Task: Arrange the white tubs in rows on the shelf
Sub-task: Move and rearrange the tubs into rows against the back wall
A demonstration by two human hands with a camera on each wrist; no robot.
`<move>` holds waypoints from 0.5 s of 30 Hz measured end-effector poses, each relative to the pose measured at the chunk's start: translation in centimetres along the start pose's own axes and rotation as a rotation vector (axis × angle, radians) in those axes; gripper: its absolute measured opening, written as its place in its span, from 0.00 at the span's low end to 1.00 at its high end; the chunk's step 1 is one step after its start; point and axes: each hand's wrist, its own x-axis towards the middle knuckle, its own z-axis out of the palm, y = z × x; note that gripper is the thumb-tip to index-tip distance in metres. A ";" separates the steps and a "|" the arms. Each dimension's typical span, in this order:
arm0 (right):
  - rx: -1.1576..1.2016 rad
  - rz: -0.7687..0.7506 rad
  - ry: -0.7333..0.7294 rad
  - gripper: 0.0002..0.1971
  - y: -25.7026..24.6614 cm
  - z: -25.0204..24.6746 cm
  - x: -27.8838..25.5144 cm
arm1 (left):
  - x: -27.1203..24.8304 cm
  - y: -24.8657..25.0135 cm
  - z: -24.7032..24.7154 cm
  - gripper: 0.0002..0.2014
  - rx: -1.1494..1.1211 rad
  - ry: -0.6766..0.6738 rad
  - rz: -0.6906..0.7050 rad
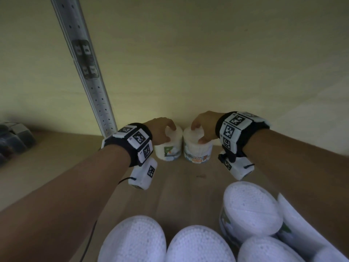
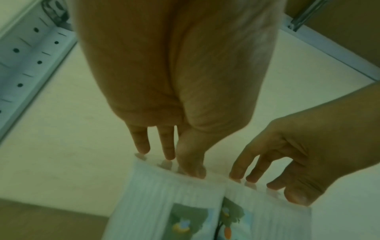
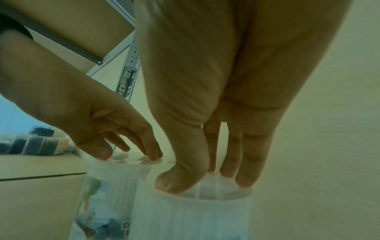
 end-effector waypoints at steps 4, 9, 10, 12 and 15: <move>0.011 0.023 -0.005 0.30 -0.1 0.0 0.6 | -0.3 -0.1 -0.7 0.28 -0.063 -0.032 0.056; 0.066 0.036 0.023 0.31 -0.1 0.2 0.7 | -0.1 -0.1 0.5 0.21 -0.054 0.209 -0.062; 0.075 0.036 0.034 0.30 0.0 0.3 0.7 | 0.0 0.0 0.9 0.24 -0.016 0.205 -0.104; 0.109 0.048 0.089 0.29 0.2 0.6 0.7 | 0.3 0.0 1.3 0.28 0.062 0.159 -0.160; 0.145 0.063 0.132 0.29 0.4 0.9 0.7 | 0.5 0.1 1.3 0.29 0.095 0.142 -0.161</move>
